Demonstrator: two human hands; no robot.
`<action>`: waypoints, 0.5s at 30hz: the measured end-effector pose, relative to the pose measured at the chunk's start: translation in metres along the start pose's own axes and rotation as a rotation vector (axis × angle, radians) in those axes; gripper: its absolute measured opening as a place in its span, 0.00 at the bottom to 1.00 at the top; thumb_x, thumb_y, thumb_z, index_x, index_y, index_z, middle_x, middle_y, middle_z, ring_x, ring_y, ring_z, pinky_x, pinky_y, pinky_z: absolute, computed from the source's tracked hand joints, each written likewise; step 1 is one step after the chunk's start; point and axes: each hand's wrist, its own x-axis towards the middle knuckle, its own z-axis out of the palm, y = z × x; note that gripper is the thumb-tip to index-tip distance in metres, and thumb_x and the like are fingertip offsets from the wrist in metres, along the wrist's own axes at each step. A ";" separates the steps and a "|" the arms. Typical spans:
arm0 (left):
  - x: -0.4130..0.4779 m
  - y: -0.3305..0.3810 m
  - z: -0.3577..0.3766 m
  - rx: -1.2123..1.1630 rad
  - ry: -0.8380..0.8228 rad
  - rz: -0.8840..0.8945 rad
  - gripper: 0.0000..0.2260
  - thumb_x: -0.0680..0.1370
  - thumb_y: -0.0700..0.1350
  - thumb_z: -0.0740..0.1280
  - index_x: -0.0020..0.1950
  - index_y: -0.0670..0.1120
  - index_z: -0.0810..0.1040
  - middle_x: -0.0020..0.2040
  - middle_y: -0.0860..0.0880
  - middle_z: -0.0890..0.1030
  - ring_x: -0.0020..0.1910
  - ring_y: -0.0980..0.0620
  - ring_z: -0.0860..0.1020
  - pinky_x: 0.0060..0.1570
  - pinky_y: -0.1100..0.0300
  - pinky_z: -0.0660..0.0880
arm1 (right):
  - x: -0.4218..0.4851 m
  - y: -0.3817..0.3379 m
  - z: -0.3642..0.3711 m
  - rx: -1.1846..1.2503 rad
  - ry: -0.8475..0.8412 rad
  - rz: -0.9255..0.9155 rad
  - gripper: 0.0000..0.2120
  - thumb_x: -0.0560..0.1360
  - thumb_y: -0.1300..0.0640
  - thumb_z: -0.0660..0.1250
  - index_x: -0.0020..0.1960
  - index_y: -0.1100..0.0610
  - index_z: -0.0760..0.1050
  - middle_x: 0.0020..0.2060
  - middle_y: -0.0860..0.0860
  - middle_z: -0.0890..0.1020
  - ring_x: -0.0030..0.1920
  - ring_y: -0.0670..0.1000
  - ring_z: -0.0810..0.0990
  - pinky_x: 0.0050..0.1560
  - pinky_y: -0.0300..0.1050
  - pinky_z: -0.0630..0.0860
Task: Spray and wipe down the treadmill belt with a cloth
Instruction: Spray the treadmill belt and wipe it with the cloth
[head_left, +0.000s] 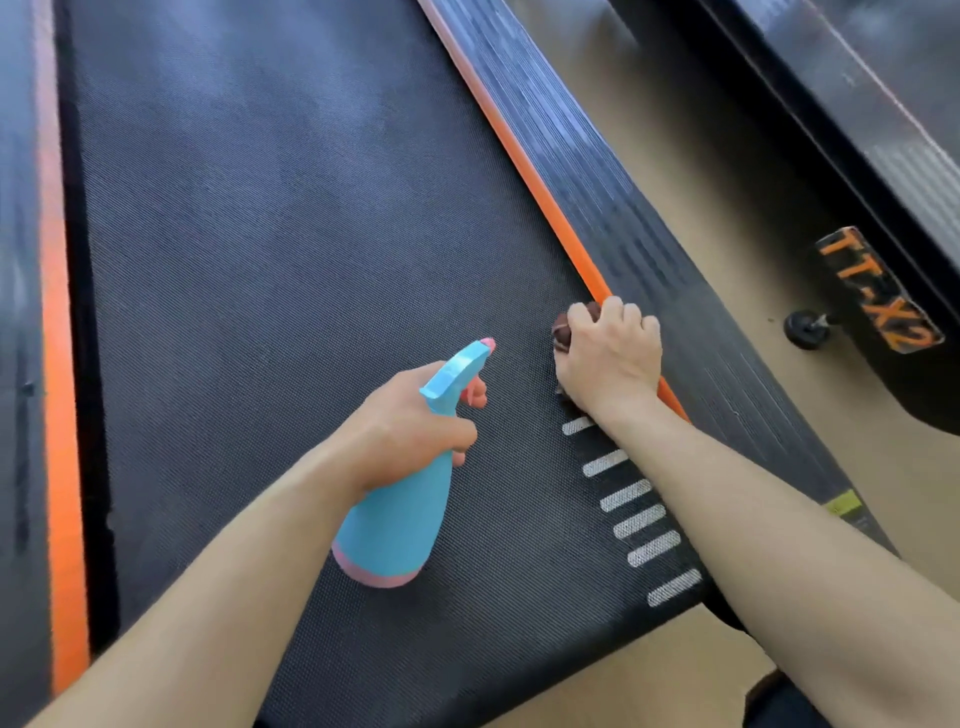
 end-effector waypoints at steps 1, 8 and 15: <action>0.000 -0.001 0.000 -0.009 0.000 -0.002 0.23 0.66 0.45 0.69 0.60 0.60 0.81 0.57 0.56 0.85 0.41 0.50 0.88 0.59 0.47 0.81 | -0.019 0.007 -0.001 0.021 0.015 -0.014 0.13 0.73 0.46 0.66 0.47 0.56 0.76 0.40 0.58 0.76 0.41 0.61 0.75 0.42 0.52 0.68; 0.002 0.003 0.003 0.001 0.010 -0.025 0.22 0.64 0.46 0.68 0.57 0.59 0.81 0.55 0.55 0.86 0.41 0.49 0.88 0.62 0.43 0.80 | -0.070 0.040 0.010 0.008 0.052 -0.145 0.12 0.72 0.46 0.65 0.45 0.55 0.74 0.39 0.57 0.73 0.40 0.59 0.73 0.39 0.51 0.65; 0.002 -0.001 0.003 -0.036 0.025 -0.039 0.22 0.64 0.47 0.69 0.56 0.60 0.81 0.56 0.53 0.86 0.42 0.48 0.88 0.63 0.41 0.80 | 0.016 -0.003 0.008 0.001 0.012 -0.010 0.12 0.73 0.47 0.67 0.46 0.56 0.74 0.42 0.59 0.75 0.42 0.61 0.75 0.42 0.53 0.68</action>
